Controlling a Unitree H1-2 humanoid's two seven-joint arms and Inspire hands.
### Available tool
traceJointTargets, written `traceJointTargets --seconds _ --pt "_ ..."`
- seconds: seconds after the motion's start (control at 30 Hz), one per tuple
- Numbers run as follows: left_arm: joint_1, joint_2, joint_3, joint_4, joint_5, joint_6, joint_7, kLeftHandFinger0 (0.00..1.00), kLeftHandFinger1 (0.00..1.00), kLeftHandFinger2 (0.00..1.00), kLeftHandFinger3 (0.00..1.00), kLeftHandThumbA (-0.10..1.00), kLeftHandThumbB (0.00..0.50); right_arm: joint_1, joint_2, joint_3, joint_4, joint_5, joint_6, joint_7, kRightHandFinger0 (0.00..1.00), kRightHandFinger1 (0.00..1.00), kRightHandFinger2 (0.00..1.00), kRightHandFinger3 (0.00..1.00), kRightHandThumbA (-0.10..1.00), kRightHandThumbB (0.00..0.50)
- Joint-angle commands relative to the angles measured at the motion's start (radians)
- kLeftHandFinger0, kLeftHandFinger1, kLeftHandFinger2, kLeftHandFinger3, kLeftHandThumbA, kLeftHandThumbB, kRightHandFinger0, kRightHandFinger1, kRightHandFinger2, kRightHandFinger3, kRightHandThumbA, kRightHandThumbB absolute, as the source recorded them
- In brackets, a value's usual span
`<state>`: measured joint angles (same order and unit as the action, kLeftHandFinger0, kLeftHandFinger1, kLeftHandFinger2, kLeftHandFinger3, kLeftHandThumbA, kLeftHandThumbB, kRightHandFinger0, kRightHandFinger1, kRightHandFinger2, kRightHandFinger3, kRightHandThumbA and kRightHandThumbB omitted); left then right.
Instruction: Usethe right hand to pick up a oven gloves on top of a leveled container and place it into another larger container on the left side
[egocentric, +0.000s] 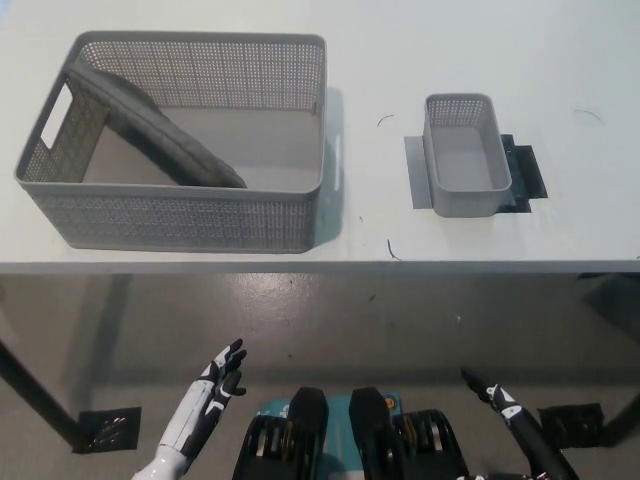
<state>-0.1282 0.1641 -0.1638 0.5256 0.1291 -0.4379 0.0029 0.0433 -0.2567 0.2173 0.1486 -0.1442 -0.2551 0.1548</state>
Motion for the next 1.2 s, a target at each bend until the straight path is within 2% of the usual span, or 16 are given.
traceJointTargets --seconds 0.0,0.13,0.9,1.17 --pt "0.001 0.008 0.005 -0.019 -0.005 -0.032 0.014 0.8 1.0 1.0 1.0 1.0 0.5 -0.013 -0.01 0.002 -0.037 -0.024 -0.005 0.017 1.0 1.0 1.0 1.0 1.0 0.419" --pt "-0.003 0.008 0.008 -0.02 -0.001 -0.032 0.018 0.75 0.99 1.0 1.0 1.0 0.5 -0.021 -0.009 0.004 -0.036 -0.027 -0.001 0.024 1.0 1.0 1.0 1.0 1.0 0.403" --pt "-0.006 0.016 0.0 -0.023 0.008 -0.032 0.017 0.69 0.92 1.0 1.0 1.0 0.5 -0.035 -0.003 0.007 -0.031 -0.057 0.005 0.027 1.0 1.0 1.0 1.0 1.0 0.39" --pt "-0.01 0.011 0.006 -0.023 0.001 -0.032 0.014 0.66 0.9 1.0 1.0 1.0 0.5 -0.037 -0.003 0.005 -0.031 -0.065 0.002 0.023 1.0 1.0 1.0 1.0 1.0 0.416"
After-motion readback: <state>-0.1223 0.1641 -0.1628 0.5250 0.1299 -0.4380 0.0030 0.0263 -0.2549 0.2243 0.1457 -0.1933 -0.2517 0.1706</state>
